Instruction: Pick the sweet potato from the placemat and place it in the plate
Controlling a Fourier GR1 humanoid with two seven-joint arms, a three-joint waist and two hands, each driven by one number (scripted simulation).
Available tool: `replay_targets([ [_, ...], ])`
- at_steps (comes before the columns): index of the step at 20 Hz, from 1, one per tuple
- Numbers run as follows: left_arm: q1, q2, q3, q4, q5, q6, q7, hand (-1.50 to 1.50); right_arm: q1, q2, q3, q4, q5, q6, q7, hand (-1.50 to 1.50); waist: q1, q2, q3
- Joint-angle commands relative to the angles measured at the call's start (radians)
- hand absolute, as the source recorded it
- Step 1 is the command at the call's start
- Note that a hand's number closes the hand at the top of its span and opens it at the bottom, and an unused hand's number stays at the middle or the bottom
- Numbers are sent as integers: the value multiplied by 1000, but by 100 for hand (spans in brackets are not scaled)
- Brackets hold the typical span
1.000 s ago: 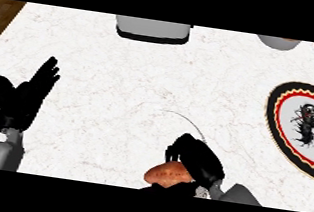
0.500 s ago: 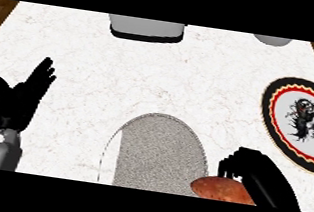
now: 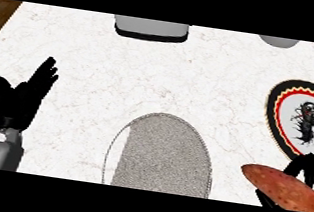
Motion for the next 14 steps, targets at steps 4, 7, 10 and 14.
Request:
replay_targets([
  [4,-73,-22,-11,43,-18,12,7,0,-58,-1,-234,232,-262,99,-133,150,24,7,1],
  [7,-12,-19,-25,-13,-15,-13,2,0,-152,-27,-310,393,-285,151,-147,150,36,6,1],
  [10,-10,-5,-7,-17,5,-31,28,0,-253,-25,-330,584,-263,184,-224,150,40,7,1],
  [14,-32,-11,-9,20,-10,-29,-8,0,-421,-18,-324,885,-201,192,-330,150,53,11,2],
])
